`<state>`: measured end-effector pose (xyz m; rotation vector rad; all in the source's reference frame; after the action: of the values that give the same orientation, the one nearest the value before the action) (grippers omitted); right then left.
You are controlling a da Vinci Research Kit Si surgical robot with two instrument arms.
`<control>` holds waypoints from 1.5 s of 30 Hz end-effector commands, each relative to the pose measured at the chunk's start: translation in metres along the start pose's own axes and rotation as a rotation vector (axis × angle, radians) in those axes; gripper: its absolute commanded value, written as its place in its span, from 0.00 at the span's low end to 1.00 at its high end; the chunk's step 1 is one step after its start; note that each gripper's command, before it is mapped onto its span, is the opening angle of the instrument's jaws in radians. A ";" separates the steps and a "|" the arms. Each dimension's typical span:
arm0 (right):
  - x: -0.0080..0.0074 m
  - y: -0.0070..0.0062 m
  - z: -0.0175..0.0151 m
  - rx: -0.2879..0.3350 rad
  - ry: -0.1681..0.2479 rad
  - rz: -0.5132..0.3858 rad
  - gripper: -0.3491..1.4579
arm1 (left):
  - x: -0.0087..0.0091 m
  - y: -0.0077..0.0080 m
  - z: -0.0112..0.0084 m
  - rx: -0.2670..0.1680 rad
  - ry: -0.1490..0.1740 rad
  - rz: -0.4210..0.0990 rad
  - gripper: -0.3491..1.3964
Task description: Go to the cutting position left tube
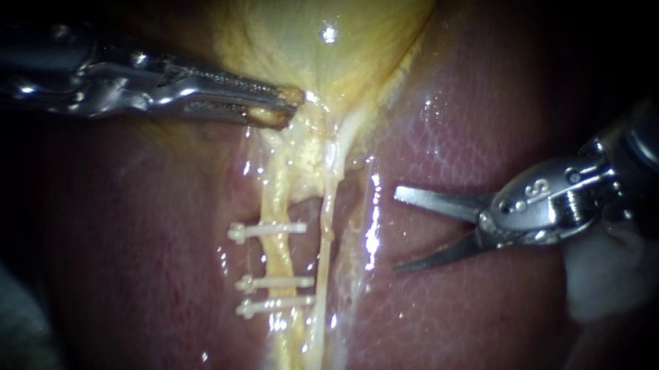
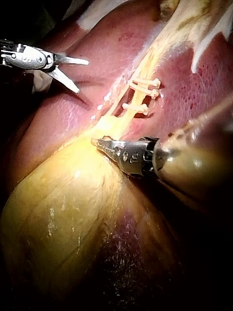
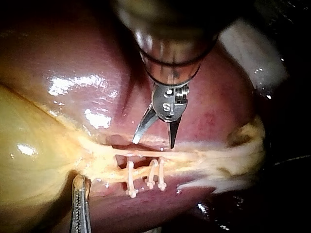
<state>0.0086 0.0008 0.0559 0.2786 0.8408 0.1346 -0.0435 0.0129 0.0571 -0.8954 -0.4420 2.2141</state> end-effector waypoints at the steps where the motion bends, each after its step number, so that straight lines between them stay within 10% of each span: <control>1: 0.0000 0.0000 0.0000 0.001 0.001 0.000 0.99 | 0.0001 0.0001 -0.0004 -0.002 0.000 0.001 0.00; 15: 0.0001 -0.0001 0.0004 0.011 0.002 0.000 0.99 | 0.0006 -0.0007 -0.0098 0.026 0.013 -0.002 0.00; 33: 0.0017 -0.0029 0.0101 0.192 0.125 0.078 0.99 | 0.0009 -0.0007 -0.0099 0.026 0.013 -0.003 0.00; 45: 0.0003 -0.0016 0.0145 0.275 0.172 0.167 0.99 | 0.0009 -0.0007 -0.0100 0.028 0.013 -0.003 0.00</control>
<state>0.0197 -0.0033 0.0648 0.6143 1.0103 0.2086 -0.0366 0.0145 0.0501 -0.8927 -0.4050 2.2050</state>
